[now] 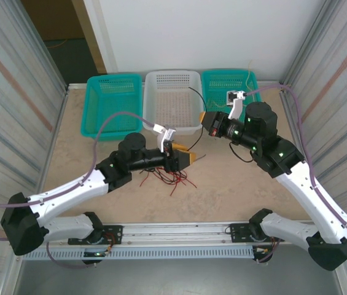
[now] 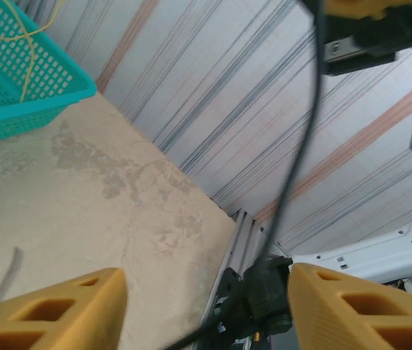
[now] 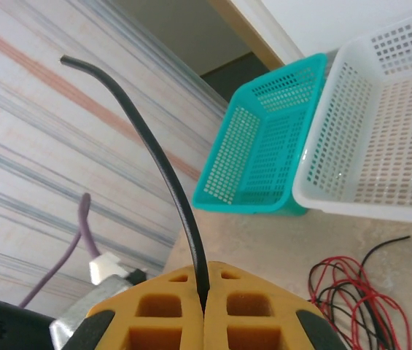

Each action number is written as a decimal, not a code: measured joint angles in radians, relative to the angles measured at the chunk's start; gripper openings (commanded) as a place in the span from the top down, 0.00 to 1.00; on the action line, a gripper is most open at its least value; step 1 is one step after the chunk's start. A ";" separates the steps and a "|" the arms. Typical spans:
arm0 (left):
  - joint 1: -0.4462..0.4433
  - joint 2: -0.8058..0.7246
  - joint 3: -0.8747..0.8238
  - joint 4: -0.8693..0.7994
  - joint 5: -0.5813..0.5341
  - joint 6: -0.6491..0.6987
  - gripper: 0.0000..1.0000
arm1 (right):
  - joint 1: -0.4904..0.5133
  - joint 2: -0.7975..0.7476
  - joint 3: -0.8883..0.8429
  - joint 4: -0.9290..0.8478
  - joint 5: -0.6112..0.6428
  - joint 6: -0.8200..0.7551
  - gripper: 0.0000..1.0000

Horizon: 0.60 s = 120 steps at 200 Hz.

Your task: Untangle the cables

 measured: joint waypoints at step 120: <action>-0.029 0.023 0.038 -0.078 -0.043 0.092 0.94 | -0.053 0.000 -0.097 0.141 -0.067 0.128 0.90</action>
